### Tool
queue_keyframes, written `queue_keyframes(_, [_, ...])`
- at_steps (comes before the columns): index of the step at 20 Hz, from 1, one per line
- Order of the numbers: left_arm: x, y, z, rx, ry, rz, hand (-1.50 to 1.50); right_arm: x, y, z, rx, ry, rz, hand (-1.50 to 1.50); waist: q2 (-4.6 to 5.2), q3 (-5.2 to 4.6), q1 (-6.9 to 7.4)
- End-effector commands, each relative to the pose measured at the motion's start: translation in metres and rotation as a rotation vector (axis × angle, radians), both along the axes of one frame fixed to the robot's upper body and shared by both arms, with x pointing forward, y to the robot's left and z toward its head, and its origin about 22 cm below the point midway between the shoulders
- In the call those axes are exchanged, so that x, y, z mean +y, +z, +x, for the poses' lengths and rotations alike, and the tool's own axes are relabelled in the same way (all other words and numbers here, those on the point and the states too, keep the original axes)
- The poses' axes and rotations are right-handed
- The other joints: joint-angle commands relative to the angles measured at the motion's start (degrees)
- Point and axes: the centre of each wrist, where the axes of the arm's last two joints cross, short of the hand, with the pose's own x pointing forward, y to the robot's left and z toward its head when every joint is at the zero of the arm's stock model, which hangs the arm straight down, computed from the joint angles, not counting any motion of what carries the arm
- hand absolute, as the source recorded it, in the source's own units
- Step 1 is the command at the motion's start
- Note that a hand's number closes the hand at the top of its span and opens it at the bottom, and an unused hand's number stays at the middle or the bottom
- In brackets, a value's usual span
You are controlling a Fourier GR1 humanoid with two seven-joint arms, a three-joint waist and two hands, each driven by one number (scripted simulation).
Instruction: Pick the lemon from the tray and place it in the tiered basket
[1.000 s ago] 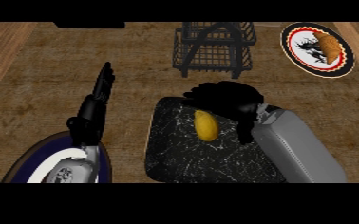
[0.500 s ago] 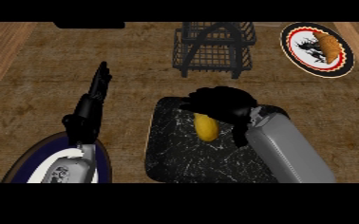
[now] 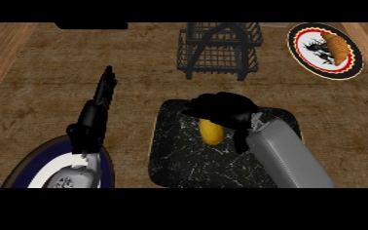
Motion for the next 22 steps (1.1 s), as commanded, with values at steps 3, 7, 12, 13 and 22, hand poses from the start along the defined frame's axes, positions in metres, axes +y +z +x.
queue_keyframes(3, [0.0, -0.018, -0.002, -0.011, 0.011, 0.0, 0.0, 0.018, -0.024, -0.018, 0.017, -0.039, 0.072, 1.5, 0.02, -0.01, -0.11])
queue_keyframes(7, [0.002, -0.008, 0.013, -0.006, 0.006, -0.015, 0.0, 0.007, -0.009, -0.004, -0.145, 0.009, 0.131, 1.5, 0.08, 0.0, -0.13])
queue_keyframes(12, [0.0, 0.011, 0.005, -0.006, -0.005, -0.003, 0.0, 0.039, -0.022, -0.013, -0.212, -0.132, 0.051, 1.5, -0.15, 0.0, 0.09])
queue_keyframes(13, [0.008, -0.007, 0.012, -0.004, 0.021, 0.003, 0.0, 0.039, -0.028, -0.007, -0.224, -0.258, -0.056, 1.5, 0.12, -0.09, 0.18])
queue_keyframes(22, [-0.008, 0.0, 0.006, -0.008, -0.043, -0.003, 0.0, 0.031, -0.024, 0.002, -0.259, -0.945, -0.441, 1.5, -0.22, -0.04, 2.92])
